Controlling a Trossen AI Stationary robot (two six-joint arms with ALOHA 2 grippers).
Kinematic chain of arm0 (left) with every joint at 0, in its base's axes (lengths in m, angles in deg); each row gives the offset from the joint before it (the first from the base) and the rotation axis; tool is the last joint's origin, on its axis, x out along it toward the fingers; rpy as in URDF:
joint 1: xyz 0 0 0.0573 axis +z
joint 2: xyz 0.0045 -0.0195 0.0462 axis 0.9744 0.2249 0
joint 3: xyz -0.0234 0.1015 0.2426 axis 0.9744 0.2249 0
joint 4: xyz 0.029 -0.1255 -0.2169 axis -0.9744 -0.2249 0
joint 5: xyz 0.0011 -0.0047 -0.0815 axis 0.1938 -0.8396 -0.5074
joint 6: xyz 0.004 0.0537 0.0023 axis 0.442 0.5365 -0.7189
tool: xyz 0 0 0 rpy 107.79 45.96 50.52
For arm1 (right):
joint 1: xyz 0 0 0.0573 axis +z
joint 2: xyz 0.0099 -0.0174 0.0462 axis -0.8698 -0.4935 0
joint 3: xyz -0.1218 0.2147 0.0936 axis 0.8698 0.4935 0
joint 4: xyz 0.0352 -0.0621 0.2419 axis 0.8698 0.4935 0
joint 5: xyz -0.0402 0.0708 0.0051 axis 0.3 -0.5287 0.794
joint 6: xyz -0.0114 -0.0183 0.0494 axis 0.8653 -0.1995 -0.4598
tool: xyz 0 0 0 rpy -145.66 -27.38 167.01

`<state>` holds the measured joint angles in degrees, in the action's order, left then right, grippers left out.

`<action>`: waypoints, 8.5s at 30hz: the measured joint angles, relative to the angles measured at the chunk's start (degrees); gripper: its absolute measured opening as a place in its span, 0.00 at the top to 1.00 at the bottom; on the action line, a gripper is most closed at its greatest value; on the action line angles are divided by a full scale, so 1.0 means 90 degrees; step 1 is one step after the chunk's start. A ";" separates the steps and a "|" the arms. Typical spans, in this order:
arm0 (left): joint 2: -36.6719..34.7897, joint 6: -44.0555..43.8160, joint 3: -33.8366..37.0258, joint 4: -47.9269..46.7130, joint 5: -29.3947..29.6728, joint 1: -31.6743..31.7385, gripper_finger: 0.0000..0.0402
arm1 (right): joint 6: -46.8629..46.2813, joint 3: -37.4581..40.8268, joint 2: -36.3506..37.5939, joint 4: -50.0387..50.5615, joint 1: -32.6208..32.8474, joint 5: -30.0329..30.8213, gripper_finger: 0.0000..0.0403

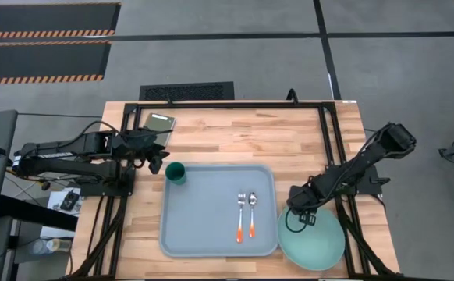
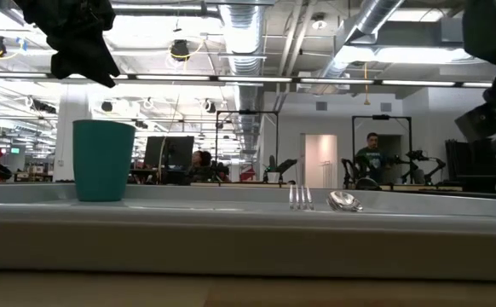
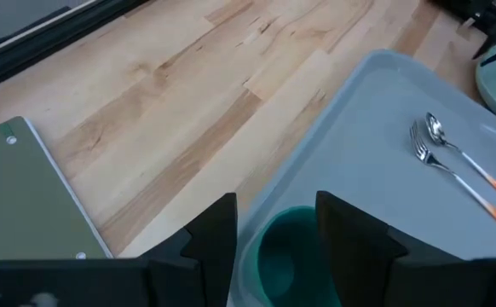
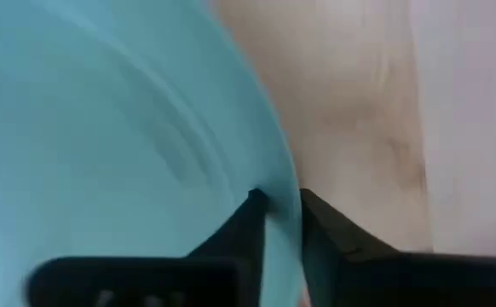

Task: Pick and place plate/cup/fork/spoon on tray
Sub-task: Put the light blue plate to the left of the orange fork on the light gray tray

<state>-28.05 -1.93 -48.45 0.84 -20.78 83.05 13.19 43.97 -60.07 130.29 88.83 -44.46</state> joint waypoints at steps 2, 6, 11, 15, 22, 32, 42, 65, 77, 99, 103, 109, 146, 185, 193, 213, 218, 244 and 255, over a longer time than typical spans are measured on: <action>0.0000 0.0000 0.0000 0.0000 0.0003 0.0000 0.64 | 0.0002 -0.0002 0.0005 0.0045 0.0002 -0.0043 0.88; 0.0000 0.0000 0.0000 0.0000 0.0016 0.0000 0.64 | 0.0000 -0.0005 0.0170 0.0133 0.0005 -0.0098 0.97; 0.0000 -0.0005 0.0000 0.0002 0.0072 0.0000 0.64 | -0.0322 0.0001 0.0525 0.0399 0.0013 0.0006 0.98; 0.0002 -0.0008 0.0000 0.0012 0.0074 0.0000 0.64 | -0.0382 -0.0117 0.0906 0.0574 0.0012 0.0101 0.99; 0.0001 -0.0121 0.0000 0.0021 0.0073 0.0000 0.64 | -0.0411 -0.0481 0.1547 0.0952 0.0012 -0.0002 0.99; 0.0002 -0.0042 0.0005 0.0560 0.0157 -0.0001 0.64 | -0.0645 -0.1298 0.2484 0.1335 -0.0192 0.1091 0.99; 0.0180 0.0387 0.0005 0.1958 0.0019 0.0609 0.64 | -0.1294 -0.1404 0.2803 0.0896 -0.2289 0.2533 0.99; 0.3201 0.0936 0.0005 0.5491 -0.1152 0.2085 0.64 | 0.0543 -0.1399 0.0612 -0.3762 -0.5308 0.2321 0.98; 0.2403 0.0894 0.0005 0.5493 -0.1320 0.2268 0.64 | 0.0886 -0.1421 0.1179 -0.3772 -0.5372 0.2197 0.99; 0.3059 0.1085 0.0002 0.6324 -0.2720 0.2361 0.64 | 0.0860 -0.1416 0.1348 -0.4080 -0.5625 0.2371 0.98; 0.3222 0.1059 0.0000 0.6418 -0.2734 0.2361 0.64 | 0.0859 -0.1416 0.1348 -0.4068 -0.5627 0.2375 0.98; 0.3271 0.0980 0.0000 0.6391 -0.2349 0.2361 0.73 | 0.0855 -0.1416 0.1348 -0.4074 -0.5627 0.2385 0.98; 0.3313 0.1071 -0.0644 0.5141 -0.1481 0.2656 1.00 | 0.0097 -0.1419 0.1421 -0.2256 -0.3764 0.2407 0.43; 0.0934 -0.8024 -0.1518 -0.2562 0.0991 -0.4898 1.00 | -0.1829 -0.1411 0.1385 -0.0734 -0.1363 0.3097 0.45; 0.2325 -0.9883 -0.1519 -0.2538 0.0960 -0.6159 1.00 | -0.1802 -0.1411 0.1387 -0.0709 -0.1365 0.3273 0.45; 0.3070 -1.1421 0.0239 -0.0602 0.1479 -0.6935 1.00 | -0.1888 -0.1413 0.1389 -0.0739 -0.1367 0.3253 0.45; 0.3070 -1.1412 0.0701 -0.0087 0.1516 -0.6863 1.00 | -0.2027 -0.1413 0.1388 -0.0750 -0.1367 0.3248 0.45; 0.3121 -1.1060 0.1704 0.1611 0.1575 -0.6720 1.00 | -0.2035 -0.1413 0.1389 -0.0809 -0.1367 0.3229 0.45; 0.3121 -1.0984 0.1770 0.1641 0.1522 -0.6570 1.00 | -0.2042 -0.1413 0.1389 -0.0809 -0.1367 0.3200 0.45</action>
<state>0.04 -100.79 -32.52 15.60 -7.08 23.91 -5.19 31.25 -47.56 123.01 76.53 -15.66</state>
